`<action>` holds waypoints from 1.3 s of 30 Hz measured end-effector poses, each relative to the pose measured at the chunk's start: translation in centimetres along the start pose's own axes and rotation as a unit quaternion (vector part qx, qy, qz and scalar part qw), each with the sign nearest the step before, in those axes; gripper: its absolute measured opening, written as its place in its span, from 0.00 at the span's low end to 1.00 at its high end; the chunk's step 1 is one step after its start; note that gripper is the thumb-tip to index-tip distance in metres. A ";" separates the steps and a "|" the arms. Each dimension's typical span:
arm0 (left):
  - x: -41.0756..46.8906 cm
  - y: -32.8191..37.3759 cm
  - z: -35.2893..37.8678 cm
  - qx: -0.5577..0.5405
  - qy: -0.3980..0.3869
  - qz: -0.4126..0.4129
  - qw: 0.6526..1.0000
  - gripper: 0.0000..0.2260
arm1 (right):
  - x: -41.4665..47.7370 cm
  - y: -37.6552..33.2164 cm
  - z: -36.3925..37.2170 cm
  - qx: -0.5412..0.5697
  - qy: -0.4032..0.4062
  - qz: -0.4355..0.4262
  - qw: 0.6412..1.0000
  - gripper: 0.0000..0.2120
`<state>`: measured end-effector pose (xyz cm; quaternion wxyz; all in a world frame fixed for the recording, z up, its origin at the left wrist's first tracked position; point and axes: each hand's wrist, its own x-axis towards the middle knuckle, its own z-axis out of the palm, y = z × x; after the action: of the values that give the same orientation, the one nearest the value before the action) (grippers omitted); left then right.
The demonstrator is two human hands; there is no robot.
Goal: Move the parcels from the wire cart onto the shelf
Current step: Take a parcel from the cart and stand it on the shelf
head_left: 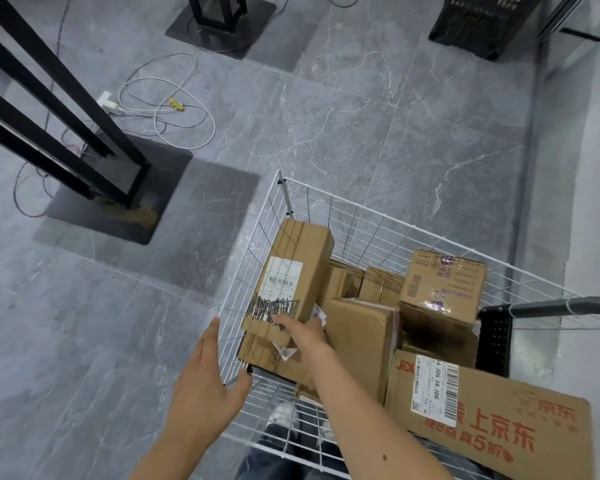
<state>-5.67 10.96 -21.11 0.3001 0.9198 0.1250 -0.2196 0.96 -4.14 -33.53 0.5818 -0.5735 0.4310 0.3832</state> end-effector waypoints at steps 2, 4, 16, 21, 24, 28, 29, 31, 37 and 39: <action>-0.1 0.0 0.1 0.007 0.001 0.003 1.000 0.40 | 0.1 0.5 -0.7 0.014 0.002 -0.024 1.000 0.31; -0.2 -0.1 0.2 0.013 0.001 0.001 1.000 0.40 | 0.3 1.3 -0.9 0.020 0.014 -0.037 0.999 0.23; -0.9 0.4 0.9 0.017 0.008 0.016 1.000 0.40 | 0.2 1.5 -1.4 0.193 -0.044 0.035 0.980 0.36; -0.6 0.5 1.3 0.006 0.023 0.008 1.000 0.41 | 0.6 1.0 -3.0 0.160 -0.034 0.066 0.984 0.30; -0.5 0.3 1.5 0.007 0.023 0.005 1.000 0.41 | 0.7 1.3 -3.4 0.164 -0.040 0.063 0.984 0.28; -0.6 0.3 1.8 0.011 0.024 0.003 1.000 0.42 | 0.0 2.1 -2.5 0.155 0.030 -0.020 0.987 0.18; -0.6 0.4 1.9 0.014 0.022 0.001 1.000 0.42 | -0.1 2.2 -2.3 0.145 0.038 -0.047 0.988 0.16; -0.6 0.6 1.9 0.015 0.021 -0.002 1.000 0.42 | -1.3 2.0 -2.0 0.046 0.041 -0.120 0.991 0.18; -0.9 0.8 1.7 0.017 0.007 -0.001 1.000 0.42 | -3.6 0.2 0.9 -0.065 0.088 -0.173 0.979 0.37; -1.3 0.9 1.4 0.009 -0.013 0.005 1.000 0.42 | -4.5 0.1 0.4 -0.045 0.104 -0.173 0.978 0.34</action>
<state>-6.90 9.32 -21.05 0.2950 0.9200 0.1143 -0.2313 -0.62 -3.50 -29.35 0.5649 -0.7015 0.3660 0.2342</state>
